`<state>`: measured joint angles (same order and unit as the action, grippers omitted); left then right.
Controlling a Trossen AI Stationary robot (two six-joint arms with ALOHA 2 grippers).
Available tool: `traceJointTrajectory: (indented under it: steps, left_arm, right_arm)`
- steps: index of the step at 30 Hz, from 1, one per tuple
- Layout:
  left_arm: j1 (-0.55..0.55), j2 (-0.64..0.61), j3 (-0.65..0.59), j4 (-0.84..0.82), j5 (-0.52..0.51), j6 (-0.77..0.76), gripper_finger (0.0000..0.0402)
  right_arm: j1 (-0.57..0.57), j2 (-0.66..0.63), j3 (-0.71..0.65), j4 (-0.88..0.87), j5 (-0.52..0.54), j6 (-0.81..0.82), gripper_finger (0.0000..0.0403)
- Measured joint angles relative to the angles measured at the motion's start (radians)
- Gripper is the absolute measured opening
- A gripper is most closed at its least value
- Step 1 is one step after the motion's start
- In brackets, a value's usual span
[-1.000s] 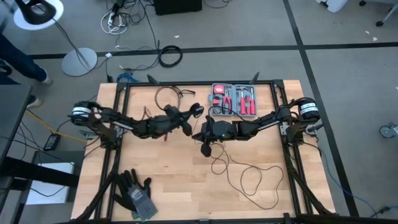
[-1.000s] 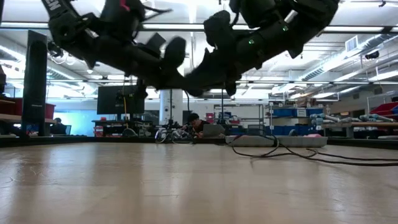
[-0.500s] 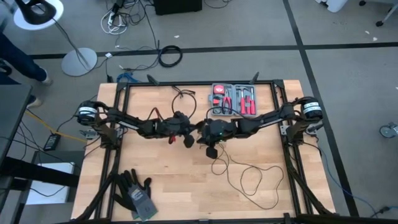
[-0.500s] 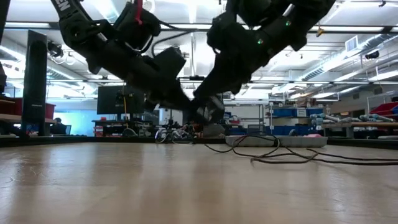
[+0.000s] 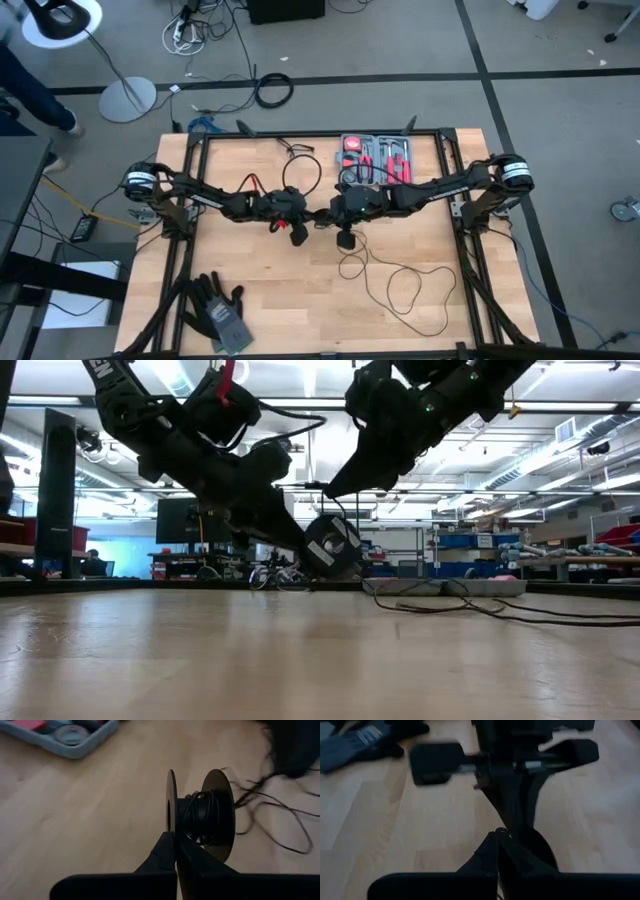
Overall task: Coil cords
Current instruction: Coil the black wire onto the spool
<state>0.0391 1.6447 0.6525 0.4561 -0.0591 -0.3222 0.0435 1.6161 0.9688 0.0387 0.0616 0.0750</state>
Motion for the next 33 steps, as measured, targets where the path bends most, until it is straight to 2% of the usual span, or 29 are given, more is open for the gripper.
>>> traceJointTrajectory:
  steps: [8, 19, 21, 24, 27, 29, 33]
  left_arm:
    - [0.017, 0.000, -0.001, 0.150, 0.128, -0.035, 0.0001]
    - [0.051, 0.000, -0.001, 0.137, 0.137, -0.091, 0.0001]
    - [0.053, 0.000, -0.001, 0.126, 0.133, -0.097, 0.0001]
    - [0.053, 0.000, -0.006, 0.121, 0.119, -0.101, 0.0001]
    - [0.053, -0.012, -0.036, 0.151, 0.096, -0.102, 0.0001]
    - [0.053, -0.027, -0.080, 0.225, 0.087, -0.106, 0.0001]
    - [0.052, -0.045, -0.191, 0.478, 0.076, -0.128, 0.0001]
  right_arm:
    - [0.001, 0.000, 0.001, 0.010, -0.043, 0.003, 0.0000]
    - [0.000, 0.001, 0.000, -0.003, -0.029, 0.015, 0.0000]
    - [0.005, 0.001, 0.000, -0.038, 0.009, 0.036, 0.0000]
    - [0.029, -0.001, 0.000, -0.140, 0.126, 0.063, 0.0000]
    - [0.062, -0.019, -0.019, -0.157, 0.203, 0.082, 0.0000]
    - [0.082, -0.035, -0.052, -0.134, 0.247, 0.094, 0.0000]
    - [0.098, -0.067, -0.157, -0.025, 0.311, 0.156, 0.0000]
